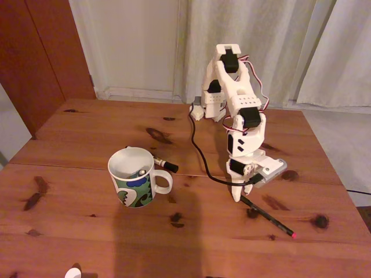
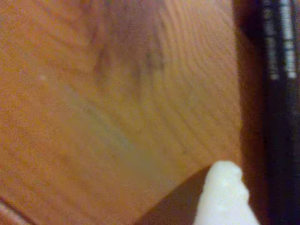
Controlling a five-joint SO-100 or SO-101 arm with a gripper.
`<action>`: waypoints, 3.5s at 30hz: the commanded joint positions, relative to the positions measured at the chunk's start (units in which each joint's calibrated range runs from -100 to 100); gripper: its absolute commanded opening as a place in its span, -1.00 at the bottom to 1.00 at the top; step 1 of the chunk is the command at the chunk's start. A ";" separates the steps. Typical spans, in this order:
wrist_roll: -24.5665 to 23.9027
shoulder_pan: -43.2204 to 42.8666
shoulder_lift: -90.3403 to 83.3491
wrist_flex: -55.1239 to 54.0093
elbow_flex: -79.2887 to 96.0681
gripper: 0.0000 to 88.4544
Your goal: Clean up the desk and place the pens and markers into the cup
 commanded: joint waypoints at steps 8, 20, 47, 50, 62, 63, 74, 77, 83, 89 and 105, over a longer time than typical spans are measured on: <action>0.52 -0.40 -0.97 -0.35 -8.82 -0.61; 1.30 -2.09 8.38 14.10 -24.33 -0.67; 1.36 0.89 13.43 29.93 -37.85 -0.79; 1.36 0.57 14.83 30.62 -40.92 -0.79; 1.04 -2.01 23.03 30.71 -50.75 -0.78; 1.09 -2.01 23.19 30.71 -51.20 -0.78; 1.30 -1.28 22.53 32.51 -52.10 -0.78; 1.30 -0.56 22.53 33.20 -54.35 -0.78; 1.30 1.29 22.53 32.86 -55.34 -0.78; 1.30 2.98 22.94 33.11 -57.69 -0.78; 1.30 3.06 25.01 33.11 -57.69 -0.78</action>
